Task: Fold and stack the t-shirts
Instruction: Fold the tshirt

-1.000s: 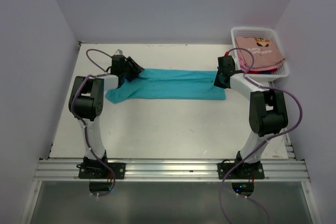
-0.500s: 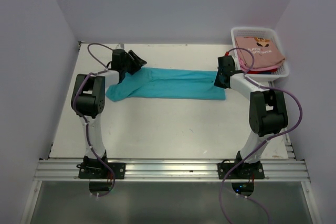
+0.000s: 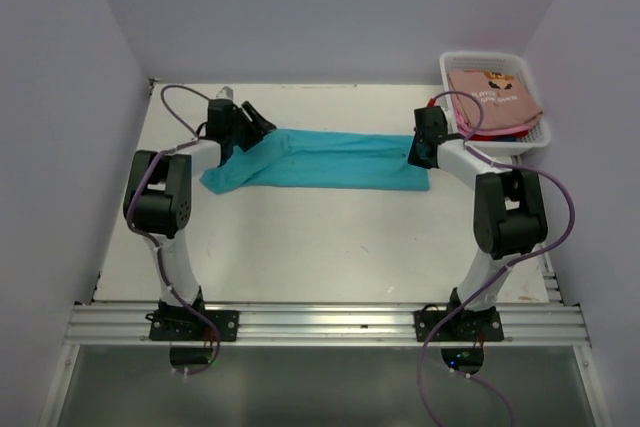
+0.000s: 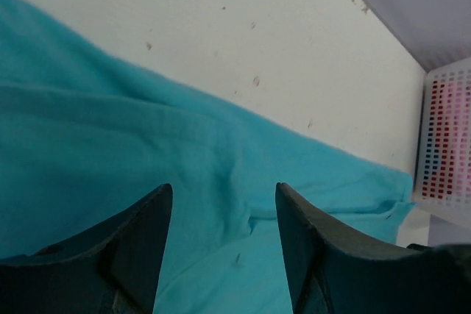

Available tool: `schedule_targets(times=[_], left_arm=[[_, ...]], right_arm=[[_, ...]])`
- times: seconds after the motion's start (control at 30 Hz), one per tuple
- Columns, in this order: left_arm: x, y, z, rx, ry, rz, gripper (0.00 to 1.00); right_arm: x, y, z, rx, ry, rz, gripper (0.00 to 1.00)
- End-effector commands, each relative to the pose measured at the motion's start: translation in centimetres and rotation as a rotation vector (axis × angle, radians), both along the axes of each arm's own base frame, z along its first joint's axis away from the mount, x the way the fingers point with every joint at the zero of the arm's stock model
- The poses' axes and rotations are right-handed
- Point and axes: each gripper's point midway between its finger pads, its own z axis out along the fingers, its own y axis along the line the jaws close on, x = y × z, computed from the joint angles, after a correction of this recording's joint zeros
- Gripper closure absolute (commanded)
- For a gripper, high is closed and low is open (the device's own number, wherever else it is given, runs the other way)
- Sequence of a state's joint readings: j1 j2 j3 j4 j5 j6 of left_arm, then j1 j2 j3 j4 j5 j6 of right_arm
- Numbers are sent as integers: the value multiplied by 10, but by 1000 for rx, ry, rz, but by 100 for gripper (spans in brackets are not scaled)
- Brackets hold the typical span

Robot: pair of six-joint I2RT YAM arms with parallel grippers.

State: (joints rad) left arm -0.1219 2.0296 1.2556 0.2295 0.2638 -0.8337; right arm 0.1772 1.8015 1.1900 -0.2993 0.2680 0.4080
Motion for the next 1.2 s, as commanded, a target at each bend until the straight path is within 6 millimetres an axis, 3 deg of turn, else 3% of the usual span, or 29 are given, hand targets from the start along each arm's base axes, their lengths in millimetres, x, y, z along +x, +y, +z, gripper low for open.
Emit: schedule_targets(times=[0.0,0.03,0.13,0.17,0.2,0.4,0.6,0.9,1.17], left_arm=[[-33,27,4,101,26,50,38],[-39,28,10,108,15,53,39],[-52,36,6,142,16,67,55],[-53,37,6,151,14,67,81],[-54,38,5,159,18,65,98],[-48,41,8,202,-38,52,100],[-48,49,-22,266,37,49,100],[-51,59,-76,282,189,76,100],[-32,66,-77,271,204,89,100]], right_arm=[[13,5,-1,13,-13,15,100],[15,7,-5,19,-7,21,100],[23,13,-15,26,30,46,100],[27,14,-13,33,22,50,100],[29,15,-15,33,26,54,100],[45,16,-6,15,3,72,100],[44,18,-20,11,62,88,100],[11,19,-46,45,137,74,100],[-47,23,-59,51,258,90,100]])
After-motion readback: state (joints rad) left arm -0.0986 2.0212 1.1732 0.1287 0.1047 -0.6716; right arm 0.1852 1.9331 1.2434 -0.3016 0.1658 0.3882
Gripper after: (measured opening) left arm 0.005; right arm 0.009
